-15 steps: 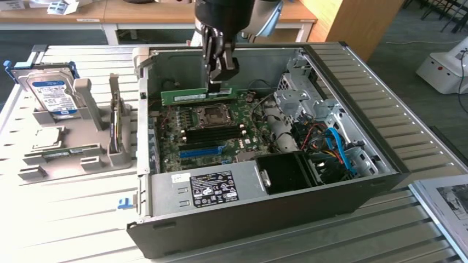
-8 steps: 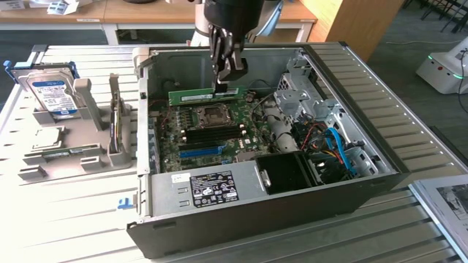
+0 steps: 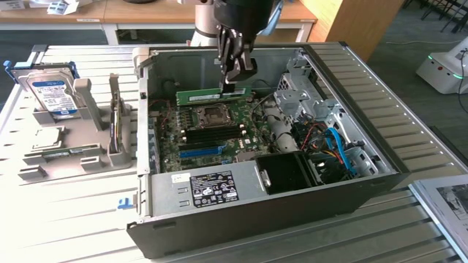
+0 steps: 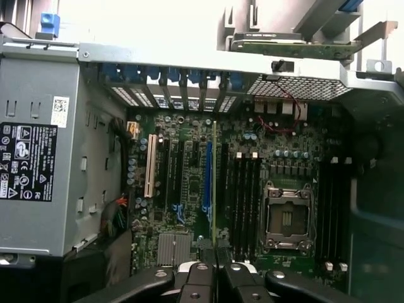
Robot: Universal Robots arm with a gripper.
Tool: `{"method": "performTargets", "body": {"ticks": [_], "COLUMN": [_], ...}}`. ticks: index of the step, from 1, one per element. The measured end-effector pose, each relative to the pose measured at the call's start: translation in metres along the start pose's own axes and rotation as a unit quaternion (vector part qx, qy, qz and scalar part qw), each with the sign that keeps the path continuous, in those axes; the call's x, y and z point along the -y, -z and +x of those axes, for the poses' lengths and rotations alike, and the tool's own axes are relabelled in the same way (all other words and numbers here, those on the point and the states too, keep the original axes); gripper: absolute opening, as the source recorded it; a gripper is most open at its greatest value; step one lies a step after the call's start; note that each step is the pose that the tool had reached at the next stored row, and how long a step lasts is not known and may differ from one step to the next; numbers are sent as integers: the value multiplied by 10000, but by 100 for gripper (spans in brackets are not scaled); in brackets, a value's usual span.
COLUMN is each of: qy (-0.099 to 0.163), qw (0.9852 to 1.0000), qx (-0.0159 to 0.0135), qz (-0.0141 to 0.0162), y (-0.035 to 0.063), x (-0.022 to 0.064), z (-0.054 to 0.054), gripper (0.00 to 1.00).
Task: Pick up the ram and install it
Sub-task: 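Pick up the ram and move it above insertion slot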
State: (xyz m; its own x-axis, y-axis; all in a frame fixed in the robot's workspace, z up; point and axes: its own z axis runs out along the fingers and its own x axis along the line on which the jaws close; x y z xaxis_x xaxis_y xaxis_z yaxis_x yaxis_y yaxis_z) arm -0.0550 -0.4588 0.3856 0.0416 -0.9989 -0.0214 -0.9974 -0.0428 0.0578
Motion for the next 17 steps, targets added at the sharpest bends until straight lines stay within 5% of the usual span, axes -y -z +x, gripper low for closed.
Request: {"method": "performTargets", "body": {"ticks": [17], "qy": [0], "qw": [10000], "qx": [0], "qz": [-2], "y": [7], "x": [116], "z": [16], "gripper": [12]}}
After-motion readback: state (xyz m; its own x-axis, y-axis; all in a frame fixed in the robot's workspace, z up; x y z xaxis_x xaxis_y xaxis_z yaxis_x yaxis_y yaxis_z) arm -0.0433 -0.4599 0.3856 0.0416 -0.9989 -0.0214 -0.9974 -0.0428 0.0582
